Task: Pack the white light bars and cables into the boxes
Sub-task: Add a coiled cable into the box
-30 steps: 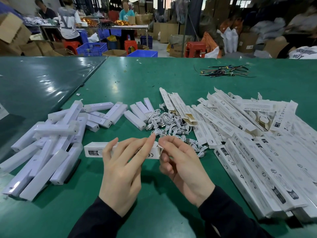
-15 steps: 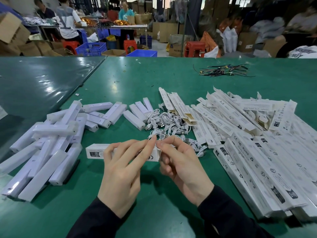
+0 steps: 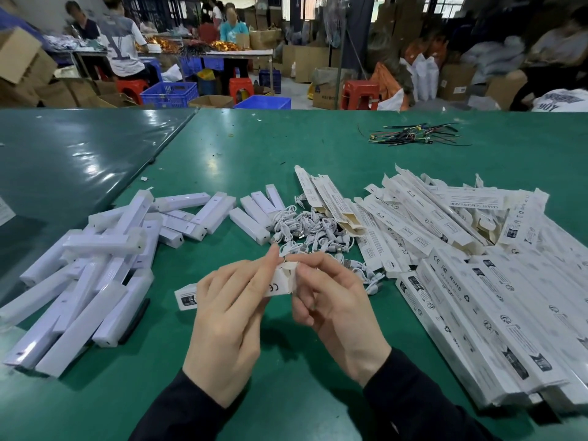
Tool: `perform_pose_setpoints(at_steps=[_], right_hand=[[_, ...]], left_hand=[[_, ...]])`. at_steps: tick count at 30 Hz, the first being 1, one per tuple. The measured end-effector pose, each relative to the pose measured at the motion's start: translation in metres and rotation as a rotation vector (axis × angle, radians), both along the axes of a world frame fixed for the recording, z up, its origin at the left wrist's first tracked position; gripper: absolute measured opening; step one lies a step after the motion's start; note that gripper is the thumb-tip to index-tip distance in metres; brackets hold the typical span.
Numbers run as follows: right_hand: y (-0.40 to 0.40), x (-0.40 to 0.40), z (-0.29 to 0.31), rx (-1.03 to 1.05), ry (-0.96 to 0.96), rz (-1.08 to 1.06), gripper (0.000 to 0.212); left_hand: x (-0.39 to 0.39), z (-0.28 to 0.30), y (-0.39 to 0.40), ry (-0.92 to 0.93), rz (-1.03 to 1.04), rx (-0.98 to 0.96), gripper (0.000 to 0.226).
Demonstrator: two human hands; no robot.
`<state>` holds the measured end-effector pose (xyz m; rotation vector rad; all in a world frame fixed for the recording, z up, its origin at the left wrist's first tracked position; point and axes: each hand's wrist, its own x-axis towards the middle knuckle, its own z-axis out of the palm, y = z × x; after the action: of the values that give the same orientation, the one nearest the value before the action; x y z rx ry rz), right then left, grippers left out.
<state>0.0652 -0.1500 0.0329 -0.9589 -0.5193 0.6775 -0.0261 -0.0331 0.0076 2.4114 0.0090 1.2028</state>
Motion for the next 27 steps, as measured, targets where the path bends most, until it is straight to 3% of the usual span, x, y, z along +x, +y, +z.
perform_pose_setpoints(at_steps=[4,13,16,19,22,27], right_hand=[[0.000,0.002,0.000,-0.027,-0.050,-0.084,0.010],[-0.006,0.009,0.003,-0.161,-0.027,-0.006,0.022],[-0.005,0.007,0.001,-0.211,-0.088,0.022,0.014],[-0.004,0.003,0.000,-0.276,-0.117,0.025,0.007],[-0.002,0.000,-0.001,-0.330,-0.084,0.036,0.017],[-0.001,-0.003,0.000,-0.321,-0.031,0.038,0.026]], left_hand=[[0.001,-0.002,-0.001,0.034,-0.018,0.012,0.064],[-0.001,0.001,0.006,0.095,-0.059,0.112,0.064],[-0.002,0.004,0.008,0.201,-0.024,0.097,0.072],[-0.005,0.006,0.013,0.262,0.016,0.166,0.066],[-0.007,0.007,0.016,0.291,0.111,0.182,0.063],[-0.008,0.005,0.013,0.344,0.198,0.214,0.077]])
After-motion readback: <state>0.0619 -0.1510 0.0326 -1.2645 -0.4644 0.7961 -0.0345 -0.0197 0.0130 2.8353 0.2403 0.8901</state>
